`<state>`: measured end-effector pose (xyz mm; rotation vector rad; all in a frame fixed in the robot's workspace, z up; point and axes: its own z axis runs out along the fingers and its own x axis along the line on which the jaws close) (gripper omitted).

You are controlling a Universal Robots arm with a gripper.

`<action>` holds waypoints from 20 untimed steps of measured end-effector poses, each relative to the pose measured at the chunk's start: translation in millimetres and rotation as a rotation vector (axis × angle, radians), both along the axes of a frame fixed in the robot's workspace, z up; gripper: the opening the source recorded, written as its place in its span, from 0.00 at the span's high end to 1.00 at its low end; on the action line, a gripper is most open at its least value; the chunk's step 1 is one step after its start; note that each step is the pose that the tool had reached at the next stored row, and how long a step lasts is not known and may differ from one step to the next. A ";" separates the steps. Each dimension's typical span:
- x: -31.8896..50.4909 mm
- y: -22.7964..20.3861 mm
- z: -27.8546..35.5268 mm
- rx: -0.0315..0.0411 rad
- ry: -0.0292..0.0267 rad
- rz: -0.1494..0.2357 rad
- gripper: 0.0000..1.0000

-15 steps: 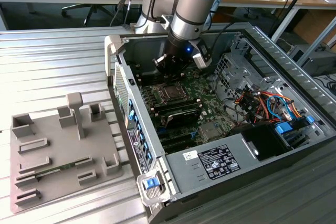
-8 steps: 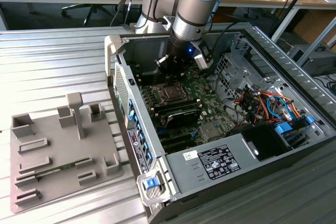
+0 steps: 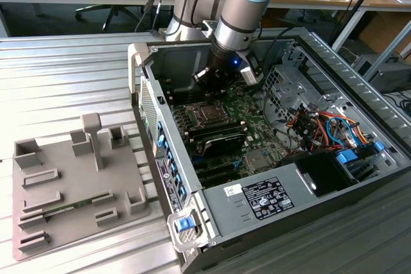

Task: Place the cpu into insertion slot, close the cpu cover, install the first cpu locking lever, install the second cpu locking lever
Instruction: 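Install the first cpu locking lever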

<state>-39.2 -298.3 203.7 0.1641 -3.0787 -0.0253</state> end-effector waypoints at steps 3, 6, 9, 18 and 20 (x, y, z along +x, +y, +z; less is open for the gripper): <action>1.9 0.0 -0.1 0.0001 0.0000 0.000 0.89; 4.3 0.0 -0.5 -0.0001 0.0004 0.000 0.89; 6.7 0.0 -1.0 -0.0001 0.0007 0.000 0.89; 13.8 2.9 -2.9 0.0006 0.0028 0.000 0.89; 13.7 5.7 -3.0 0.0029 0.0030 0.000 0.89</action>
